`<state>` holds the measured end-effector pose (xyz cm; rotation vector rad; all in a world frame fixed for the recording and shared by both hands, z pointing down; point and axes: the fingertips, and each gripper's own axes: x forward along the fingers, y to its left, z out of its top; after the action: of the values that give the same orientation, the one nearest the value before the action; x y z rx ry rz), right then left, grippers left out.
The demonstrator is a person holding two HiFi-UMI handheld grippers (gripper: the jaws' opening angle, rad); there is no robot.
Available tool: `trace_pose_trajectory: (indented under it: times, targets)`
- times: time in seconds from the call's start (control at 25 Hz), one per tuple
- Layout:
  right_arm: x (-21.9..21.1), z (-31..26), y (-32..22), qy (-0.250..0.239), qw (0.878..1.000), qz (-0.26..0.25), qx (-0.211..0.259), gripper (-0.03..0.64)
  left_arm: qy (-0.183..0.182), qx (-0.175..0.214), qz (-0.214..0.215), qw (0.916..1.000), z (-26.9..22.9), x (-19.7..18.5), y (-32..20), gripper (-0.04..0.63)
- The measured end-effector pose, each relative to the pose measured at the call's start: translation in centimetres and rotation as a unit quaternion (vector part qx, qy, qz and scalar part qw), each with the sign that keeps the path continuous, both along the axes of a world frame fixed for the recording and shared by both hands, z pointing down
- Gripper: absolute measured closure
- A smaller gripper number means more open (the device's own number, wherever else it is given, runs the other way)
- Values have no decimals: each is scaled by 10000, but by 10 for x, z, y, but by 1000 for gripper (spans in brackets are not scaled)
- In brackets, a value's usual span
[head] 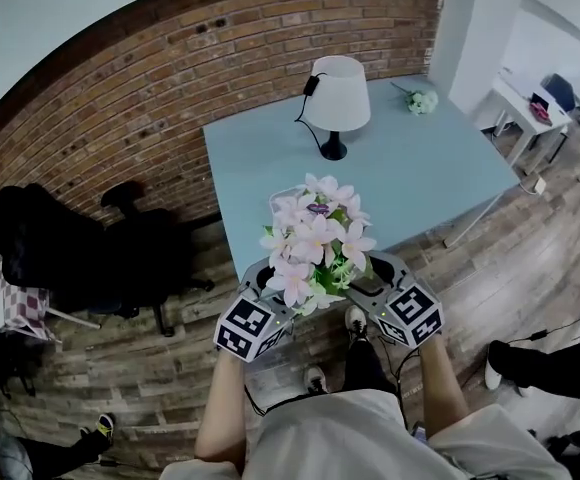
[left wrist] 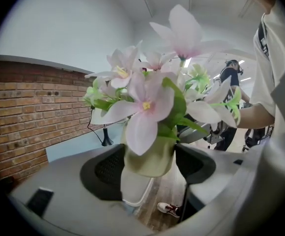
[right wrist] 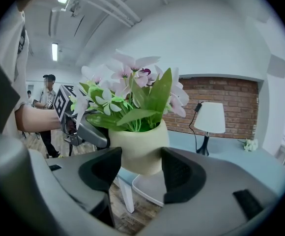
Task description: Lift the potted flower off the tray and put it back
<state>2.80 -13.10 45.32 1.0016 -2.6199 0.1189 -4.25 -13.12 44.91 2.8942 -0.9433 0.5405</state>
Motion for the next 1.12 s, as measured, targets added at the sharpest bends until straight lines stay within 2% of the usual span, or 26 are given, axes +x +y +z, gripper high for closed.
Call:
trace_pose_trajectory:
  times: [0.28,0.52,1.12]
  targets:
    - [2,-23,24,-68,9999,140,22,353,110,63,12,9999,-24,3,22,245]
    - [3,-36,29,59,9999,120,88,354,22,130,-22,9999,-36,4,27,245]
    - [0,-19,21,-22,9999,95,29,354,-177,89,-79,9998,-20,2,19,245]
